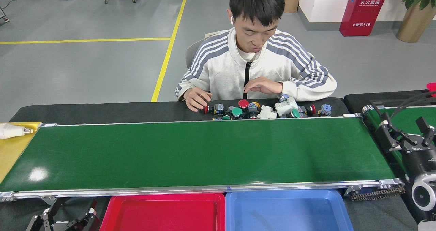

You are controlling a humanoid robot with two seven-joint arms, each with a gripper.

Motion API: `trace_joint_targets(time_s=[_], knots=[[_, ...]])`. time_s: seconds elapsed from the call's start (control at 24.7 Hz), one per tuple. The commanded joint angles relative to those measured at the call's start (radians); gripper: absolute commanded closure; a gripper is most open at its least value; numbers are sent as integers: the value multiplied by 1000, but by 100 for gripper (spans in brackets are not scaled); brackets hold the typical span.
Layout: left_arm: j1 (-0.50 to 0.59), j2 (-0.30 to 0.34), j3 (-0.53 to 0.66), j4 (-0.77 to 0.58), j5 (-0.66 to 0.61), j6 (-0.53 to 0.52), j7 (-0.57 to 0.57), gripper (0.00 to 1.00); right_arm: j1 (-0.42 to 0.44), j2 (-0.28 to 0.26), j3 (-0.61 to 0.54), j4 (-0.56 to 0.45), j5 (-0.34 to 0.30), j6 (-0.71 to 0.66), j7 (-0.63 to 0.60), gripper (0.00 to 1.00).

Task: Pick switch part from conveyor to tray

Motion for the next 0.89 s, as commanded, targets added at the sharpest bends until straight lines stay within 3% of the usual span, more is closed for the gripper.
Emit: trace_joint_targets(time_s=[0.0,0.16,0.4,0.49,0.65,0.85], knots=[[-4,1,0,-10,-1,1,5,0,-11,12,-2,-12,3,3,-9,0],[-17,4,-28,-10,-1,2,5,0,-21,28,-2,37,52,6,-9,0],[-24,-1,-19,-10,0,5,5,0,-11,35,53,35,53,5,-12,0],[-22,2,-13,-10,0,5,5,0,58,55,145,0,55,12,-46,0],[-18,-1,14,-16,0,8,5,0,244,85,163,-189,55,9,-58,0],[-14,-1,18,-16,0,7,5,0,339,108,182,-216,93,2,-84,0]])
